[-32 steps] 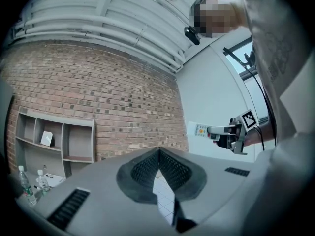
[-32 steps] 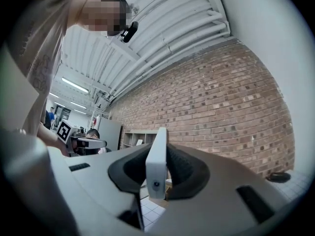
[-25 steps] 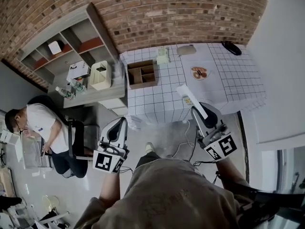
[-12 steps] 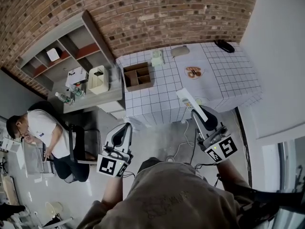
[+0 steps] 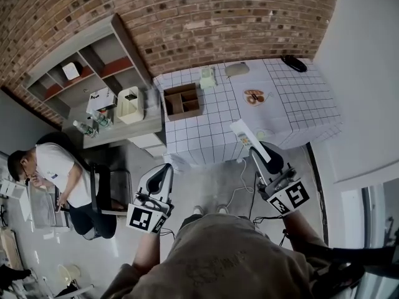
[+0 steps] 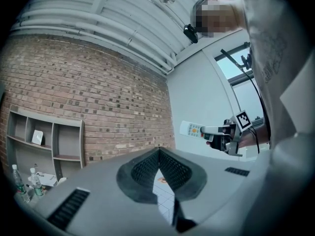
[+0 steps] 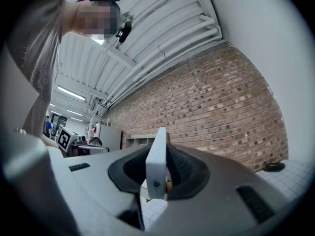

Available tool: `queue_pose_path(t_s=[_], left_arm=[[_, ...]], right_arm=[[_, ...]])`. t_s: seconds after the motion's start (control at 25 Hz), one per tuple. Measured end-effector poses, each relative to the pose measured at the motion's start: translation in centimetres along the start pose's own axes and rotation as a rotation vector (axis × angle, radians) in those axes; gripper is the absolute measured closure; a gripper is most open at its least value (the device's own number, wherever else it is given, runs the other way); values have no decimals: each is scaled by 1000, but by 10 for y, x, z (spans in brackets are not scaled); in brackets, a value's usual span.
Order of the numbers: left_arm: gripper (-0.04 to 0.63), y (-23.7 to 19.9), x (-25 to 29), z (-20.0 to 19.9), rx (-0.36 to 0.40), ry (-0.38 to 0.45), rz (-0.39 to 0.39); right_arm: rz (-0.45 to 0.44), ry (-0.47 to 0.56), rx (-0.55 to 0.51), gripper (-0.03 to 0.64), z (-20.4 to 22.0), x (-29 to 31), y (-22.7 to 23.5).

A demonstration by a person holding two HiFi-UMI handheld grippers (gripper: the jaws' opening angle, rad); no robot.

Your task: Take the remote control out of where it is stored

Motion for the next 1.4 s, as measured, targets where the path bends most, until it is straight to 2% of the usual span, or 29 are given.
queue_pose_path(t_s=[0.84,1.4], left_arm=[[591,-55,-27,9,-24,20,16],[591,-79,-46,23,-48,28,-5]], right_arm=[[14,-27,-37,532,-11,42,-48],[7,-57,-68,532,-7,60,-70]])
Point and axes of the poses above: the fingertips, and each gripper's own axes: x forward along the fingers, y to its right, z out of its underside, the point moved 9 cm from there along -x, backward along the fingers, and after that the axes turned 12 degrees about -y, right-handed, at the moved point
